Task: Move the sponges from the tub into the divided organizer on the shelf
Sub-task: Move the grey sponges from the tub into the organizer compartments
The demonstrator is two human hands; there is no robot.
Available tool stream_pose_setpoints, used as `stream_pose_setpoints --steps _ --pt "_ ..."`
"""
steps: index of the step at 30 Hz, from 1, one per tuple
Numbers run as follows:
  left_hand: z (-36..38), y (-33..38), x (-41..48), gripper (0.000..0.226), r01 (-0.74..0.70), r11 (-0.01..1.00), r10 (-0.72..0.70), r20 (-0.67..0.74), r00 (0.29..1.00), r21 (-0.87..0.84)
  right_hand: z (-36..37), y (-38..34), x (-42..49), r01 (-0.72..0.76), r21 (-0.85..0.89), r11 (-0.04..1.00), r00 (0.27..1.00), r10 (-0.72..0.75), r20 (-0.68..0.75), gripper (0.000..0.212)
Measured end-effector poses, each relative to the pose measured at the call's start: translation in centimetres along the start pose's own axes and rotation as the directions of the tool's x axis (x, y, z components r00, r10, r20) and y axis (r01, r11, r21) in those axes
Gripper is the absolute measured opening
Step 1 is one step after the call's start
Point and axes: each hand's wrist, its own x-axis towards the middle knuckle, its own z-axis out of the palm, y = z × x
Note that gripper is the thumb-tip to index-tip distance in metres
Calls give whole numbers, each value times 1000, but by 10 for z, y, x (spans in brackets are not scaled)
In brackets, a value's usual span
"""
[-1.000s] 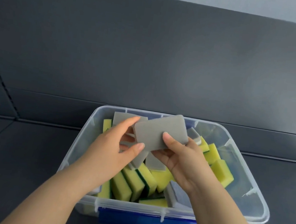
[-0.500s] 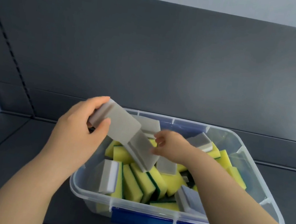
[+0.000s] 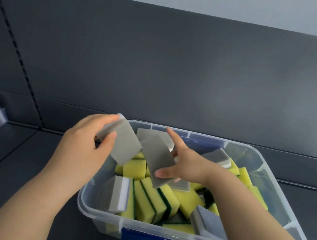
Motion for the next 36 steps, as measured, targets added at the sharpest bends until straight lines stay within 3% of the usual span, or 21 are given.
stream_pose_setpoints --steps 4,8,13,16,19,26,32,36 --pt "14 12 3 37 -77 997 77 79 994 -6 -10 1 -19 131 -42 990 991 -133 -33 104" --pt "29 26 5 35 -111 993 114 136 984 -31 -17 10 -30 96 -66 993 988 -104 -117 78" --pt "45 42 4 35 -157 984 167 149 974 -81 -17 21 -37 97 -129 987 983 -116 -143 85" --pt "45 41 3 35 -196 979 202 167 965 -49 -19 19 -38 73 -243 967 976 -120 -182 65" --pt "30 36 3 37 -221 975 218 143 965 7 -23 10 -43 67 -313 947 931 -172 -322 48" --pt "-33 14 -7 38 -269 955 265 55 963 121 13 -47 -55 286 -109 952 713 -287 -639 44" --pt "-138 -43 -39 41 -240 948 253 -36 967 208 99 -134 -48 455 -68 888 653 -384 -653 47" --pt "-233 -104 -80 44 -91 971 123 -138 983 221 185 -196 -36 550 -64 833 650 -474 -594 61"
